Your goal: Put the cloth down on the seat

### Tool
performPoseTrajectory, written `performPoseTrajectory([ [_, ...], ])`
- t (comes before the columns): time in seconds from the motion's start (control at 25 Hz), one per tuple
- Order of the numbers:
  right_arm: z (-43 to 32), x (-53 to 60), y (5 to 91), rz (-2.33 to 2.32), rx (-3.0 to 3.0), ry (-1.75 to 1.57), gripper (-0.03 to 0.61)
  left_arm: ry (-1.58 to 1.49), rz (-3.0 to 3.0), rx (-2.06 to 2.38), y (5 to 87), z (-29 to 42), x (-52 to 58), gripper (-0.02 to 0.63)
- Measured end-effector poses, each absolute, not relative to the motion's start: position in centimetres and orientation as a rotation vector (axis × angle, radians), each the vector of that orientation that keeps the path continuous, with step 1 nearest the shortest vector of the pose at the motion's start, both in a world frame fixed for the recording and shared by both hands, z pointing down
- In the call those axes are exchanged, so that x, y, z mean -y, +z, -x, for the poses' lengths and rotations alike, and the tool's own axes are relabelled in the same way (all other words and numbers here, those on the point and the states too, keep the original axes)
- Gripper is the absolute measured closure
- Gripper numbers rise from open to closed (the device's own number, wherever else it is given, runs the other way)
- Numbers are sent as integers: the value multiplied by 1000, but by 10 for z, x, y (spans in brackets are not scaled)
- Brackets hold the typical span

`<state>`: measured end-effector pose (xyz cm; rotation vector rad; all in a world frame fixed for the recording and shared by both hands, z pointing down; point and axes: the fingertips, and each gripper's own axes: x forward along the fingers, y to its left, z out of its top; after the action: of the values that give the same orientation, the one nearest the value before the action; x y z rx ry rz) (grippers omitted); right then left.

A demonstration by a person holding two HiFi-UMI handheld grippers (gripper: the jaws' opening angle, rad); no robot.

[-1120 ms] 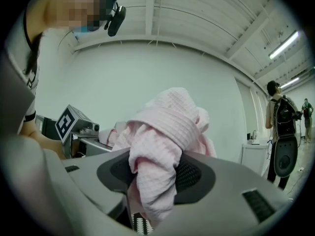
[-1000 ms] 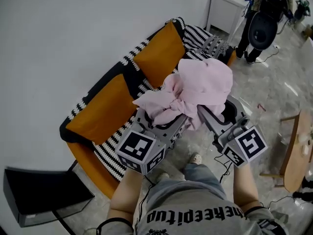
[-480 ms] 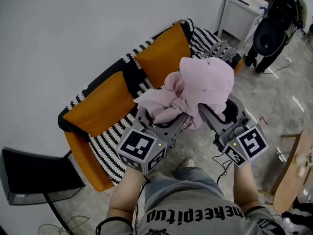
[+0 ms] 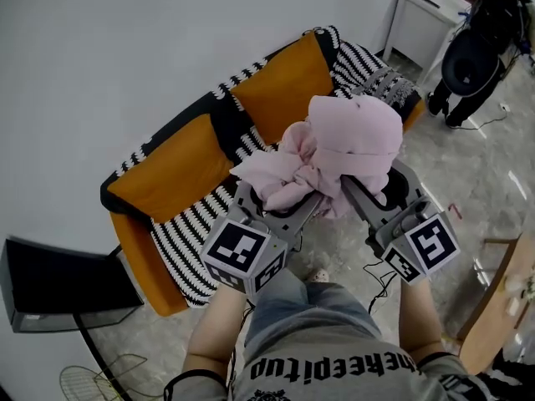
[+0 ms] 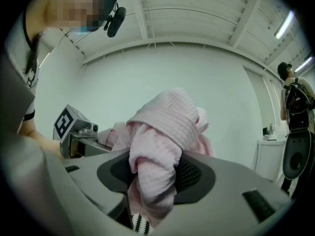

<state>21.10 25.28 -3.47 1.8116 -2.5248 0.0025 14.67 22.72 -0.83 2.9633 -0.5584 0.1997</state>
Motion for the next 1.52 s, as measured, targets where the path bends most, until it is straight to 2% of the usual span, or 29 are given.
performPoseTrajectory([
  [0.88, -181, -135, -6, -1611, 2603, 86, 360, 216, -2851, 751, 21, -114, -121, 318],
  [1.52, -120, -20, 66, -1360, 2646, 275, 359, 279, -2670, 920, 92, -51, -20, 318],
])
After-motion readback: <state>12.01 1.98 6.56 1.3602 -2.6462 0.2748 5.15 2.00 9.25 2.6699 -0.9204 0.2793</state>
